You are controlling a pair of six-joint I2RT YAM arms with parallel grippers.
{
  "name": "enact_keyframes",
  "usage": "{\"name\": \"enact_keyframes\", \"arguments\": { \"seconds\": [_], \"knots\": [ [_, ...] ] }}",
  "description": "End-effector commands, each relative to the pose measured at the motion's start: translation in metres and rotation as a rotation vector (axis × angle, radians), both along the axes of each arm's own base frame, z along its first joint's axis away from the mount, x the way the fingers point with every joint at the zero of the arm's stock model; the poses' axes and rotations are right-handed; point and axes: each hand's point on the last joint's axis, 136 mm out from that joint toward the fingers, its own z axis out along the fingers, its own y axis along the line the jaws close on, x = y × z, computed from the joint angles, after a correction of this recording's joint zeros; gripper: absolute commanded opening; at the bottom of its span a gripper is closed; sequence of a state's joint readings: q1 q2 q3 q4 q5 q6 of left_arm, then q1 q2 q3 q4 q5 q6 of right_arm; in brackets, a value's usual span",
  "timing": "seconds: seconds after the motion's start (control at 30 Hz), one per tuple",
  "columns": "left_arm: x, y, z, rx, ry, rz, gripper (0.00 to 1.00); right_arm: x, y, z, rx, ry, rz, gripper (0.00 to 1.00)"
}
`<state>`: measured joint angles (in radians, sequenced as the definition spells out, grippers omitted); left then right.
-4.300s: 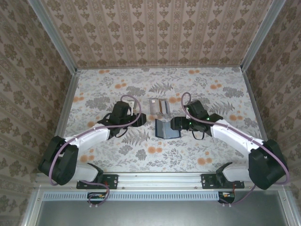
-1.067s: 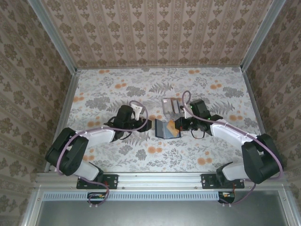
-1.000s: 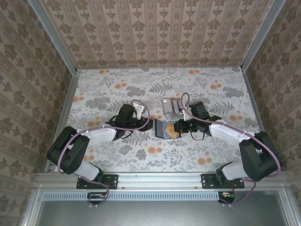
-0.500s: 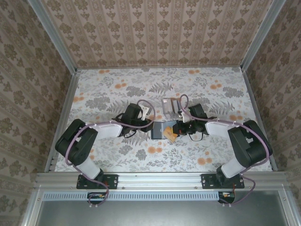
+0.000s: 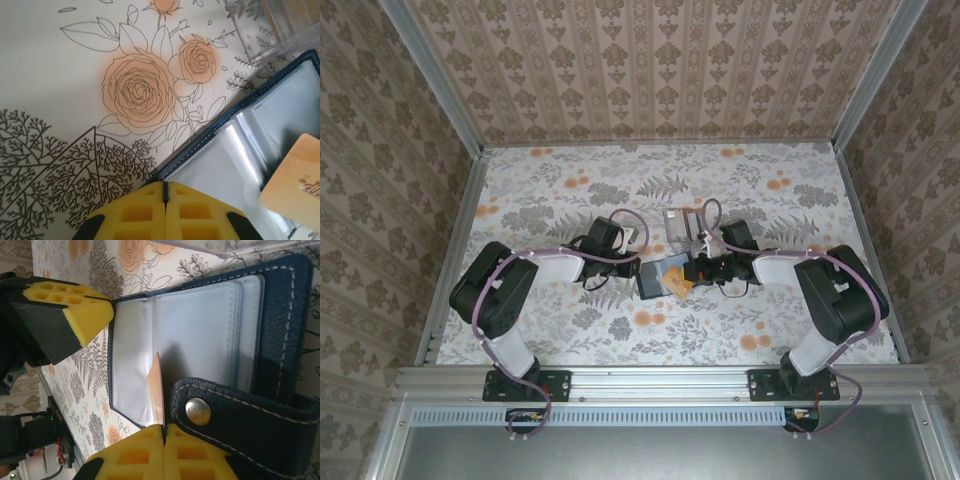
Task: Put the credit cards into the card holder
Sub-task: Insert the credit card into the card slot.
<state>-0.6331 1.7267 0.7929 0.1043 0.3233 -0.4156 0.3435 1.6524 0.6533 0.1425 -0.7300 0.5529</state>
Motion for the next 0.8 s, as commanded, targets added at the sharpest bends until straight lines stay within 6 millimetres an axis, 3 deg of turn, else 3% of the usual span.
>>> {"name": "enact_keyframes", "arguments": {
  "seconds": [0.0, 0.37, 0.77],
  "knots": [
    [-0.002, 0.002, -0.011, 0.013, 0.073, 0.026, 0.04, 0.007, 0.002, 0.000, 0.028, 0.005, -0.020, 0.05],
    [-0.002, 0.012, -0.018, 0.044, 0.090, 0.071, 0.03, 0.028, 0.009, -0.003, 0.076, -0.001, -0.094, 0.09],
    [-0.001, 0.012, -0.014, 0.006, 0.091, 0.077, 0.02, 0.032, 0.021, -0.013, 0.047, -0.039, -0.201, 0.08]
  ]
}}
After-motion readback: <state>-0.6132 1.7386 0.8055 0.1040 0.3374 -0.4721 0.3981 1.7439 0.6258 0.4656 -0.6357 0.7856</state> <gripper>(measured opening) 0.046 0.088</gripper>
